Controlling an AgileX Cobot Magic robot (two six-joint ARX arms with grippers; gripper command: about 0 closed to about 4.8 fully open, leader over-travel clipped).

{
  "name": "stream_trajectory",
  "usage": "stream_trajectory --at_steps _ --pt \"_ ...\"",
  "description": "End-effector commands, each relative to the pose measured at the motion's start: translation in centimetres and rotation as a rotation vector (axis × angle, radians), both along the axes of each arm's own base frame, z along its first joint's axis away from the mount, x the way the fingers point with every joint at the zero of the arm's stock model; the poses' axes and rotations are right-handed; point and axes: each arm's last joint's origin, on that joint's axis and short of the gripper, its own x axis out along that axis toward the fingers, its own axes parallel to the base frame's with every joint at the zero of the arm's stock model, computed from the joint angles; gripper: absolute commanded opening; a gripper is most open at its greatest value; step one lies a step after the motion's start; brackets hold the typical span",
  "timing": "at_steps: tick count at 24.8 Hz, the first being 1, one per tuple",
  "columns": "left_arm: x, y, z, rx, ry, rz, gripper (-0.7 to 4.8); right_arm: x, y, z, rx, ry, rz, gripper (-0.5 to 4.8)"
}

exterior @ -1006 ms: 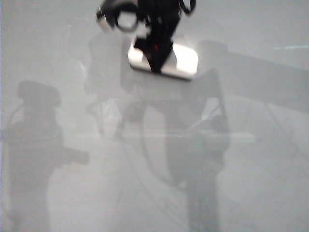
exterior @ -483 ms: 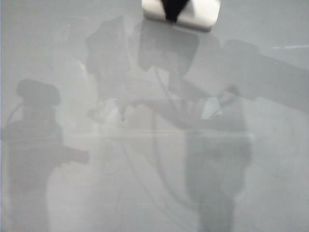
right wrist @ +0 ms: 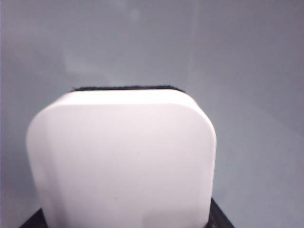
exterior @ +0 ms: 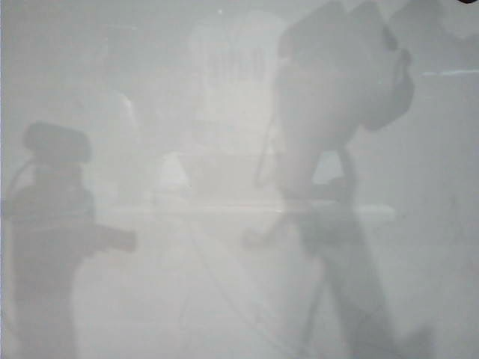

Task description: Grab the whiteboard eraser that is attached to the surface of the whiteboard and use it to clean the writing on the whiteboard.

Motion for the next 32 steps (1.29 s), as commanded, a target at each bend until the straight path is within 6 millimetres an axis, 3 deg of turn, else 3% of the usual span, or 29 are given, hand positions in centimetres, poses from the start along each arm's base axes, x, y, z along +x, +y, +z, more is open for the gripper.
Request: stream_trajectory --at_steps 1,10,14,24,32 --pt "0.0 0.0 0.2 0.004 -0.015 0.001 -0.05 0.0 -1.8 -0.7 0.152 -0.191 0.0 1.98" --pt "0.0 0.0 0.2 0.005 -0.021 0.002 -0.05 2.8 -6.6 -7.4 0.401 -0.292 -0.112 1.98" --pt "0.0 0.0 0.2 0.004 -0.02 0.0 -0.05 4.4 -7.9 -9.2 0.392 -0.3 -0.1 1.98" --pt "0.0 0.0 0.2 0.005 -0.021 0.001 -0.05 8.8 -8.2 -11.5 0.396 -0.358 -0.072 1.98" --pt "0.0 0.0 0.2 0.005 -0.021 0.001 -0.05 9.7 -8.1 -12.0 0.394 -0.337 -0.028 2.03"
